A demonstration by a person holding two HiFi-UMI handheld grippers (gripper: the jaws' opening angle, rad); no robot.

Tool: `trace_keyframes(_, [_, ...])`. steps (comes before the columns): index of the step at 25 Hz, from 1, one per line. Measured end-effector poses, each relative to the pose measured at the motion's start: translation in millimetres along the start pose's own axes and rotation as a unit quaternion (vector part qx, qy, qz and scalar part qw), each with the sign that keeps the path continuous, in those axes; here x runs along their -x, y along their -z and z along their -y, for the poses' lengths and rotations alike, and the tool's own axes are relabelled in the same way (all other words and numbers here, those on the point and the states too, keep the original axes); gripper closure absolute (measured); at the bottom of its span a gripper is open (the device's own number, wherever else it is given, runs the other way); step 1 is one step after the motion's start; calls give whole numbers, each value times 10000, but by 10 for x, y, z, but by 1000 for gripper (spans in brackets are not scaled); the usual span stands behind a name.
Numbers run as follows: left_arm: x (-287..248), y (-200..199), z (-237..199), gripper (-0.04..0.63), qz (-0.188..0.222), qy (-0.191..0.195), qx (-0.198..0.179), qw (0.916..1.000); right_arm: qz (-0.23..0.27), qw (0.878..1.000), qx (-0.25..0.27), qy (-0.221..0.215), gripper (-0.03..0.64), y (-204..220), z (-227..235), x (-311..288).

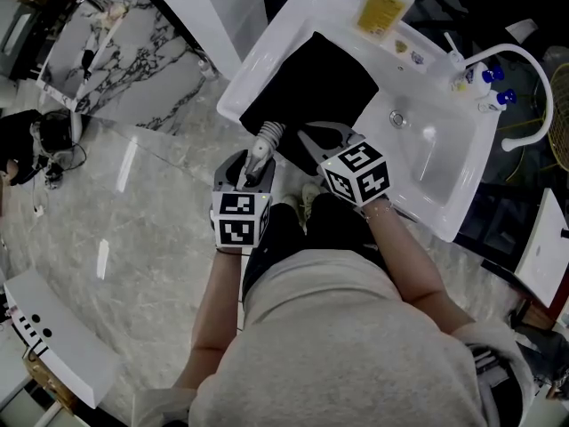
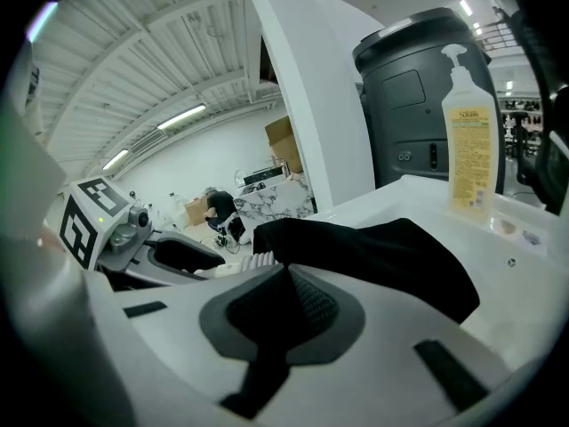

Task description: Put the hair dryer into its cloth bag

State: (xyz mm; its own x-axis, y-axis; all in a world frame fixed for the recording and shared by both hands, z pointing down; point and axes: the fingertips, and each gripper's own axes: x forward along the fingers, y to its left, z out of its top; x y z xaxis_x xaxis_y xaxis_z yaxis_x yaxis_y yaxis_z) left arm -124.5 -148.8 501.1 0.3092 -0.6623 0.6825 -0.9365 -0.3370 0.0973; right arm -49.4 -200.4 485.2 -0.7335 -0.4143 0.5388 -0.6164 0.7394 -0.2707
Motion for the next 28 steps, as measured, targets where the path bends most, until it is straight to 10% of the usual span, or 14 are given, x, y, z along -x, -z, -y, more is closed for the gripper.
trace_keyframes(28, [-446,-337,-11,387,-57,187,173,9997,46,9998,-196,-93,606,28,41,24])
